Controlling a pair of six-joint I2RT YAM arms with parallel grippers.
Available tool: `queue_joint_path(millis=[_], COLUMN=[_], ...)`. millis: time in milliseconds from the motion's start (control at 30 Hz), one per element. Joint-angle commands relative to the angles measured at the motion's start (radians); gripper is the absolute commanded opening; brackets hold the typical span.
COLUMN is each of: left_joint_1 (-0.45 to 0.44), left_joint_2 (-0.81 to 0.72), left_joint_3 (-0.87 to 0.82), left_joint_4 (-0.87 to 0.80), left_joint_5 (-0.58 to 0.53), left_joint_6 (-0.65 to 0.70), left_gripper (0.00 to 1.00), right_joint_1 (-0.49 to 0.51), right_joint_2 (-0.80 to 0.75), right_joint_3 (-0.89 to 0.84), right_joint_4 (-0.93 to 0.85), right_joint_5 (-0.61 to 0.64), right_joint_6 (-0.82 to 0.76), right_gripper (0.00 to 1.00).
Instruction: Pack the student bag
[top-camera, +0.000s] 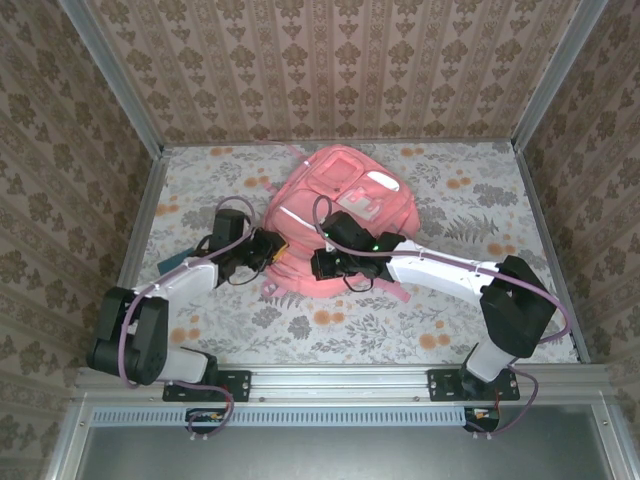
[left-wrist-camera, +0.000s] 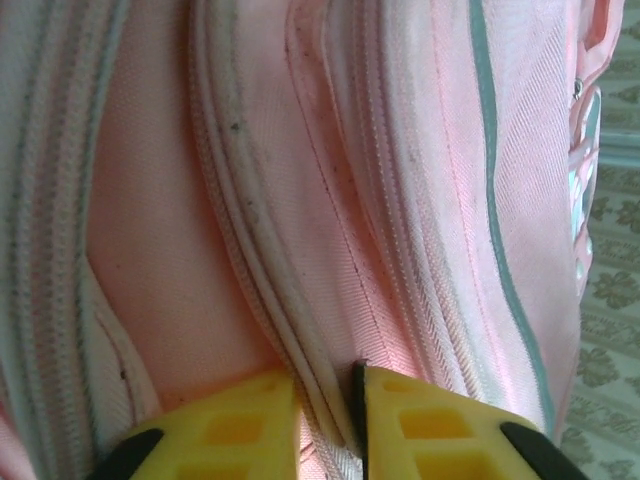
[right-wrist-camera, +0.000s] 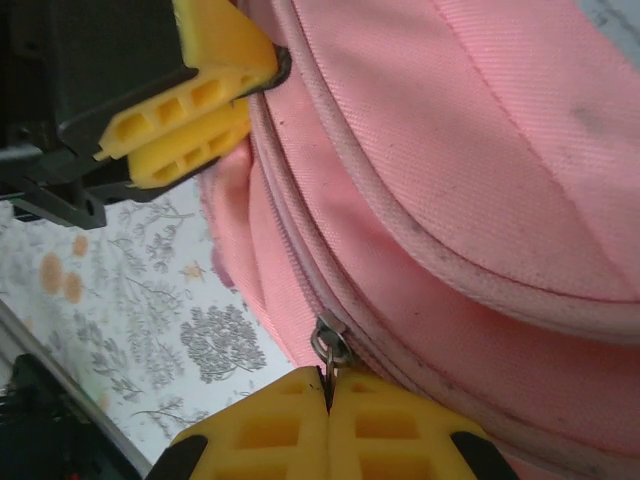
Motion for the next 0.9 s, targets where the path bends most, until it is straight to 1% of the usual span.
queue_joint_path(millis=[0,33,100,167,267,367,500,700,867], left_joint_1=[-0.005,-0.005,-0.002,-0.001,0.0,0.002,0.003,0.003,0.003], left_joint_2=[-0.016,-0.027,-0.042,-0.056,-0.068,-0.073,-0.077,-0.086,-0.106], left_joint_3=[0.044,0.045,0.051,0.056,0.048,0.035,0.025,0.017,0.006], left_joint_4=[-0.044,-0.056,-0.085,-0.106,-0.114,-0.11,-0.106,-0.098,-0.098], left_joint_5=[-0.057,-0.071,-0.09,-0.099,-0.106,-0.104,-0.095,-0.077,-0.065], left_joint_6=[0.045,0.055,0.072,0.087,0.091,0.088,0.084,0.092,0.095], left_gripper=[0.06,0.03,0.0,0.0,0.0,0.0,0.0,0.0,0.0], right_joint_1=[0.003,0.001,-0.006,-0.02,-0.054,-0.104,-0.177,-0.28,-0.357], right_joint_2=[-0.061,-0.076,-0.108,-0.141,-0.189,-0.22,-0.224,-0.147,-0.065], right_joint_3=[0.033,0.024,0.0,-0.027,-0.071,-0.101,-0.109,-0.042,0.043], right_joint_4=[-0.181,-0.215,-0.263,-0.297,-0.313,-0.307,-0.291,-0.291,-0.338], right_joint_5=[0.216,0.258,0.313,0.362,0.4,0.403,0.39,0.367,0.371], right_joint_6=[-0.088,-0.105,-0.125,-0.125,-0.119,-0.127,-0.159,-0.204,-0.178], right_gripper=[0.0,0.0,0.0,0.0,0.0,0.0,0.0,0.0,0.0])
